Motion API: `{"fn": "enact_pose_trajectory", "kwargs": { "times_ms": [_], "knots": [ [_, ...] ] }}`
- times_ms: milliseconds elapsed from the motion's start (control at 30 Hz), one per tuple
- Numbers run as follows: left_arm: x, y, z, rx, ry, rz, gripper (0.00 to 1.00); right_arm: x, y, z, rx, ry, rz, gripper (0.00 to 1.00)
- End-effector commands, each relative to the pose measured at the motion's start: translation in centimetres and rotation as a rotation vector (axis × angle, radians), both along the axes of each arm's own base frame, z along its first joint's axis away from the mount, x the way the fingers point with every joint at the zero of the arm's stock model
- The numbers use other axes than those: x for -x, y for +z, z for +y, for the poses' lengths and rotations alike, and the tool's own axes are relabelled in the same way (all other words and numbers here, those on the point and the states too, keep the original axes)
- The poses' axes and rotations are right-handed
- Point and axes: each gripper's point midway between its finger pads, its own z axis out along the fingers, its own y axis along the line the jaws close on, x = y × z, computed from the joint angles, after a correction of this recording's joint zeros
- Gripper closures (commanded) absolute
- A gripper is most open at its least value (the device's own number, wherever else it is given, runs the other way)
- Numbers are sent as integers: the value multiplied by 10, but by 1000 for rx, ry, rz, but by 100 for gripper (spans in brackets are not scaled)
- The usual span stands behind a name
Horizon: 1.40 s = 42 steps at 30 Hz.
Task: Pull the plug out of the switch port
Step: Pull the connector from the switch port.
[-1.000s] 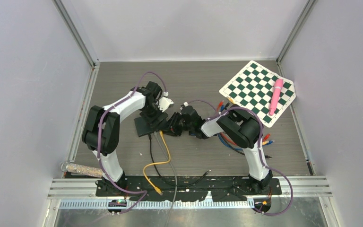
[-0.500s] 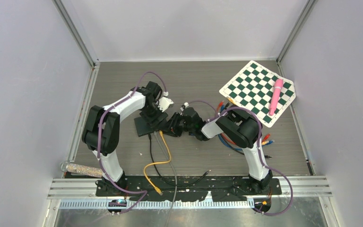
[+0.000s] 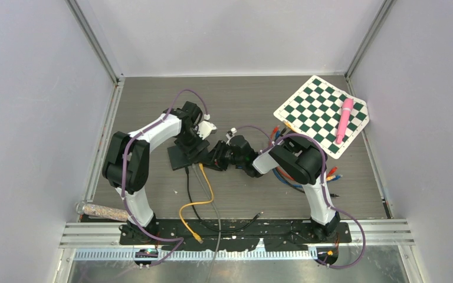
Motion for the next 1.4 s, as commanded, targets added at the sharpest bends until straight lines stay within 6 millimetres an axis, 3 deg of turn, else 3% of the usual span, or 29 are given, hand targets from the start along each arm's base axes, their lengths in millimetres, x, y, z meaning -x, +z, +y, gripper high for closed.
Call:
{"fn": "enact_pose_trajectory", "kwargs": {
  "times_ms": [0, 200, 633, 1033, 1133, 1200, 1367],
  "knots": [
    [10, -21, -23, 100, -26, 72, 41, 0, -13, -1, 40, 3, -5, 66],
    [10, -21, -23, 100, -27, 73, 42, -2, -15, -1, 44, -2, 2, 73],
    [10, -21, -24, 101, -27, 80, 42, 1, -16, 5, 59, 18, -1, 65],
    [10, -21, -24, 102, -30, 84, 43, -3, -19, 9, 65, 13, 8, 72],
    [10, -21, -24, 102, -30, 82, 43, -4, -18, 10, 62, 10, 9, 77],
    [11, -22, -24, 101, -29, 86, 44, -5, -19, 9, 68, 9, 13, 91],
    [11, -21, -24, 103, -30, 79, 45, -3, -16, 8, 89, 53, -7, 95]
  ]
}}
